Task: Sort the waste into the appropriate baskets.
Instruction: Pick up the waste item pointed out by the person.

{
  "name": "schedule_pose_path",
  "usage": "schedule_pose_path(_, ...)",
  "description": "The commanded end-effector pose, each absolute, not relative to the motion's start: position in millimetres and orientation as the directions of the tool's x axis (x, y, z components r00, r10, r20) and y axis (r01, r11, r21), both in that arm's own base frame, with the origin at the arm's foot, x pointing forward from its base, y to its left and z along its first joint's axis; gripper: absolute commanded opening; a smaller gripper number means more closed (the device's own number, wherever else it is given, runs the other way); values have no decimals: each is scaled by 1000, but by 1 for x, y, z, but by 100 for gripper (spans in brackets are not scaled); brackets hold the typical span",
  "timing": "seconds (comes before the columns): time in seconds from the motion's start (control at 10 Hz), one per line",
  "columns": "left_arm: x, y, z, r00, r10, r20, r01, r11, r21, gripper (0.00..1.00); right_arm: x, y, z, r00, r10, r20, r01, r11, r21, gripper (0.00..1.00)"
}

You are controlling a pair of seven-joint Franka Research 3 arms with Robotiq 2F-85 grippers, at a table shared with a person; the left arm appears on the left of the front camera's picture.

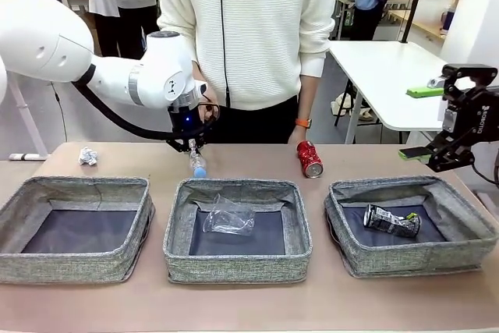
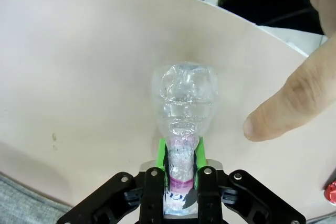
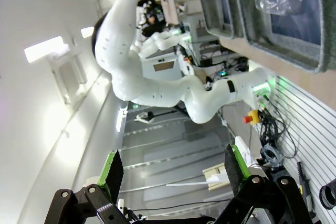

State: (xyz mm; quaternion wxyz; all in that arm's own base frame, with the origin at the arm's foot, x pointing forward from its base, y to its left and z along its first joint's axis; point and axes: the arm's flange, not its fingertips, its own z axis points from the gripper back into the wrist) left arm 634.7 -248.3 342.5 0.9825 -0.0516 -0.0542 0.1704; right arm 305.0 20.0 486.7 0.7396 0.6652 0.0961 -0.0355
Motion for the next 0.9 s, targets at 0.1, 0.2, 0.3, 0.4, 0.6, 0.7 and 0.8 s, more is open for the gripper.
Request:
schedule_pose_path(0.1, 587, -216, 398, 958, 281, 59, -280, 960, -23, 0, 306, 21, 490, 981, 79, -175, 167, 95, 981, 100)
schedule_pose_path(0.2, 548, -194, 443, 936, 268, 230, -263, 963, -53, 0, 306, 21, 490, 981, 79, -175, 167, 95, 981, 100)
schedule_pose_path(0.3, 505, -173, 483, 906, 295, 302, -279, 955, -97, 0, 306, 21, 490, 981, 79, -175, 167, 95, 981, 100)
schedule_pose_path(0.4, 464, -160, 511, 923, 307, 233, -289, 951, -107, 0, 306, 21, 490, 981, 79, -175, 167, 95, 981, 100)
schedule_pose_path(0.6, 383, -157, 535, 972, 221, 78, -214, 973, -89, 0, 306, 21, 490, 981, 79, -175, 167, 95, 981, 100)
schedule_pose_path(0.7, 350, -165, 534, 981, 171, 94, -166, 984, -60, 0, 306, 21, 490, 981, 79, -175, 167, 95, 981, 100)
schedule_pose_path(0.8, 336, -168, 532, 983, 149, 106, -143, 988, -67, 0, 306, 21, 490, 981, 79, -175, 167, 95, 981, 100)
